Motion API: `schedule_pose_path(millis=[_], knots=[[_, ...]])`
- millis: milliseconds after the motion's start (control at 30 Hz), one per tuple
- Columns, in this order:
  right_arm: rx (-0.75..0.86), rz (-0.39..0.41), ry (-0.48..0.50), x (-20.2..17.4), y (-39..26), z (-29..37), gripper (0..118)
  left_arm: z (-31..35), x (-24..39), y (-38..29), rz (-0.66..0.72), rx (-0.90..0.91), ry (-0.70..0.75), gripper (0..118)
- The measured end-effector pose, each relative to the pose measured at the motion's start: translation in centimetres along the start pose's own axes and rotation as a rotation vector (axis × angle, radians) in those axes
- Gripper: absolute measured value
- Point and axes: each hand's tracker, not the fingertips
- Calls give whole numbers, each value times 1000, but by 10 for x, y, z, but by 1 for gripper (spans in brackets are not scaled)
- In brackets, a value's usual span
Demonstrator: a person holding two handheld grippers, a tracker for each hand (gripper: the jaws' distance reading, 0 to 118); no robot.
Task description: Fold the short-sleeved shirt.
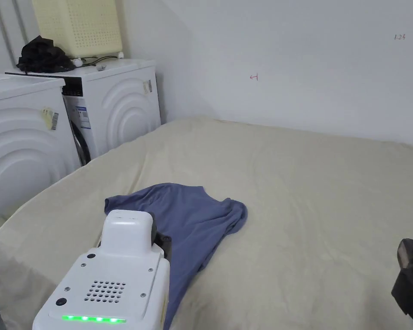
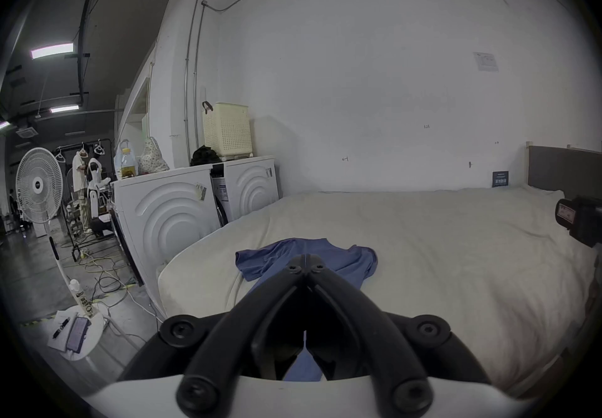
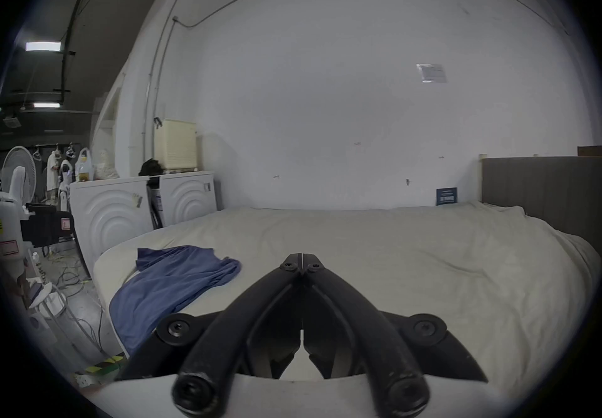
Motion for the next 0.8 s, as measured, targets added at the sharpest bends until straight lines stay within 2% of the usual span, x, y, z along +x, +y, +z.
schedule_pose_path(millis=[167, 333, 467, 500, 567, 700, 733, 800], knots=[[-32, 23, 1, -2, 6, -6, 0, -16, -4, 4, 0, -42, 7, 0], [-59, 26, -3, 11, 19, -9, 0, -61, -24, 51, 30, -83, -27, 0], [-154, 10, 17, 19, 21, -21, 0, -149, -47, 88, 19, -383, -230, 0], [-181, 1, 16, 21, 19, -24, 0, -178, -42, 85, -56, -504, -234, 0], [-203, -11, 15, 22, 13, -27, 0, -228, -41, 71, -85, -608, -257, 0], [-259, 20, 17, 21, -4, -29, 0, -297, -38, 46, -17, -781, -319, 0], [-274, 33, 12, 21, -8, -29, 0, -310, -39, 41, -2, -813, -342, 19], [-310, 37, 17, 20, -16, -31, 0, -336, -32, 24, -19, -889, -331, 85]])
